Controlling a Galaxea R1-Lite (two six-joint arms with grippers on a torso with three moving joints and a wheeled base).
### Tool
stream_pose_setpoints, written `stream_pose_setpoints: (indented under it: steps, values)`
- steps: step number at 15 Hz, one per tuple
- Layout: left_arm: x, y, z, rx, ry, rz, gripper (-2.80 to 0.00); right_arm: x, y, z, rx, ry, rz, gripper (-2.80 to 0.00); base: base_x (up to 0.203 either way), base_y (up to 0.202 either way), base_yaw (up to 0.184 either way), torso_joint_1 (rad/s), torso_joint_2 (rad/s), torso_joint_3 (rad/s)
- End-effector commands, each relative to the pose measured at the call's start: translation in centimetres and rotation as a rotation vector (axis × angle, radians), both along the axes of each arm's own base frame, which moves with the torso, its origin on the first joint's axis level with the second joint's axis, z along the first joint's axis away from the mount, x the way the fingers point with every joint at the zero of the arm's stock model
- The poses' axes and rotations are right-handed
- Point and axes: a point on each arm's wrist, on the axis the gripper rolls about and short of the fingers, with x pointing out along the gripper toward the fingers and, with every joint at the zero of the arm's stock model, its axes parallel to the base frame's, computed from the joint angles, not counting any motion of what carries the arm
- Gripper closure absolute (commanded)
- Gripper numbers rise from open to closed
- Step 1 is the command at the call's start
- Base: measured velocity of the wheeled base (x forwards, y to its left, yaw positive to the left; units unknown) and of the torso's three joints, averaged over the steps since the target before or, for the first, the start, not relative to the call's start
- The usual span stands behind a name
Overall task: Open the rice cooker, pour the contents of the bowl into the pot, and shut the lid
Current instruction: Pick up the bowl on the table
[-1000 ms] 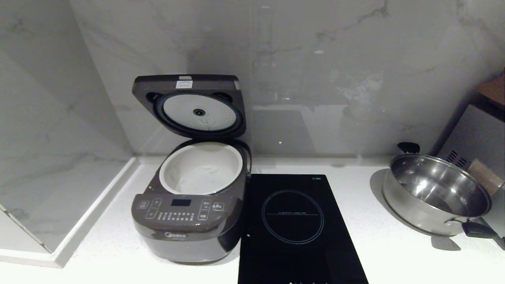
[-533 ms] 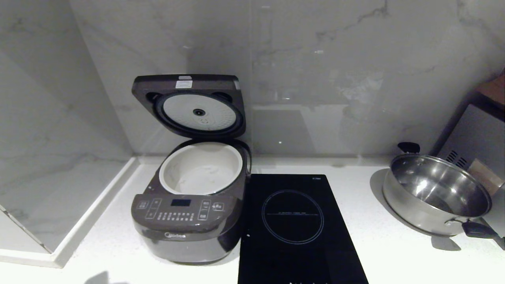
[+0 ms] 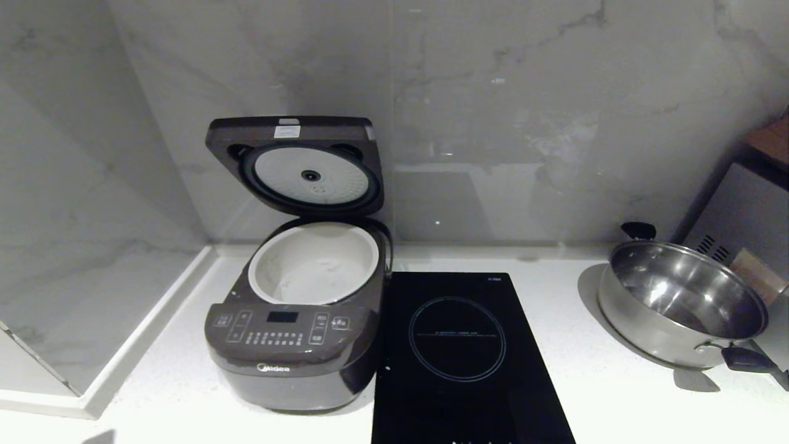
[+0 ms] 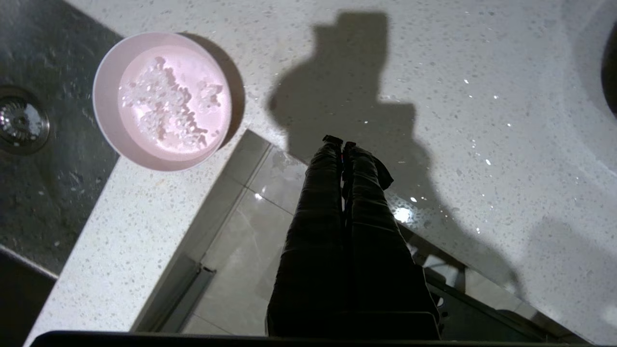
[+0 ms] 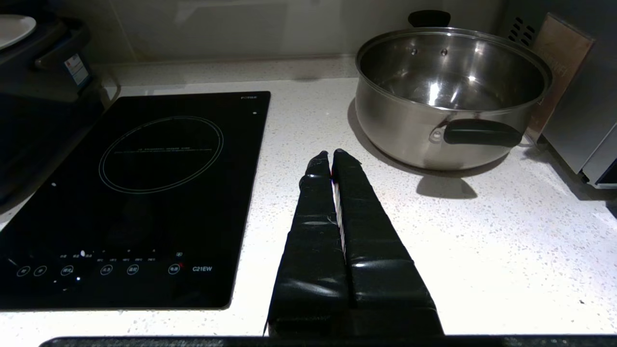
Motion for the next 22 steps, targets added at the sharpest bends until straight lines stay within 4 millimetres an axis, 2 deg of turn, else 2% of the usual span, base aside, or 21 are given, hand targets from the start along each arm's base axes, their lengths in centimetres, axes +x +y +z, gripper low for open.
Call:
stream_pose_setpoints:
  steps: [1, 5, 7, 9, 12, 17, 20, 21, 22]
  values:
    - [-0.2, 2.1, -0.6, -0.054, 0.026, 0.062, 0.00, 0.0, 0.0, 0.0, 0.000, 0.000, 0.000, 0.00, 0.000, 0.000, 0.000, 0.000, 0.00, 0.000]
    - [-1.8, 5.3, -0.8, -0.078, 0.055, 0.183, 0.00, 0.0, 0.0, 0.0, 0.000, 0.000, 0.000, 0.00, 0.000, 0.000, 0.000, 0.000, 0.00, 0.000]
    - [-2.8, 6.9, -1.3, -0.080, 0.123, 0.243, 0.00, 0.0, 0.0, 0.0, 0.000, 0.000, 0.000, 0.00, 0.000, 0.000, 0.000, 0.000, 0.00, 0.000]
    - [-3.6, 8.4, -2.4, -0.098, 0.208, 0.251, 0.00, 0.0, 0.0, 0.0, 0.000, 0.000, 0.000, 0.00, 0.000, 0.000, 0.000, 0.000, 0.00, 0.000]
    - [-4.1, 10.1, -3.6, -0.131, 0.236, 0.268, 0.00, 0.0, 0.0, 0.0, 0.000, 0.000, 0.000, 0.00, 0.000, 0.000, 0.000, 0.000, 0.00, 0.000]
    - [-4.9, 14.9, -6.7, -0.063, 0.256, 0.339, 0.00, 0.0, 0.0, 0.0, 0.000, 0.000, 0.000, 0.00, 0.000, 0.000, 0.000, 0.000, 0.00, 0.000]
    - [-5.2, 15.9, -7.9, -0.093, 0.294, 0.354, 0.00, 0.0, 0.0, 0.0, 0.000, 0.000, 0.000, 0.00, 0.000, 0.000, 0.000, 0.000, 0.00, 0.000]
    - [-5.1, 15.7, -8.0, -0.098, 0.302, 0.352, -2.80, 0.0, 0.0, 0.0, 0.000, 0.000, 0.000, 0.00, 0.000, 0.000, 0.000, 0.000, 0.00, 0.000]
    - [-5.0, 15.7, -8.2, -0.107, 0.305, 0.346, -2.80, 0.0, 0.0, 0.0, 0.000, 0.000, 0.000, 0.00, 0.000, 0.000, 0.000, 0.000, 0.00, 0.000]
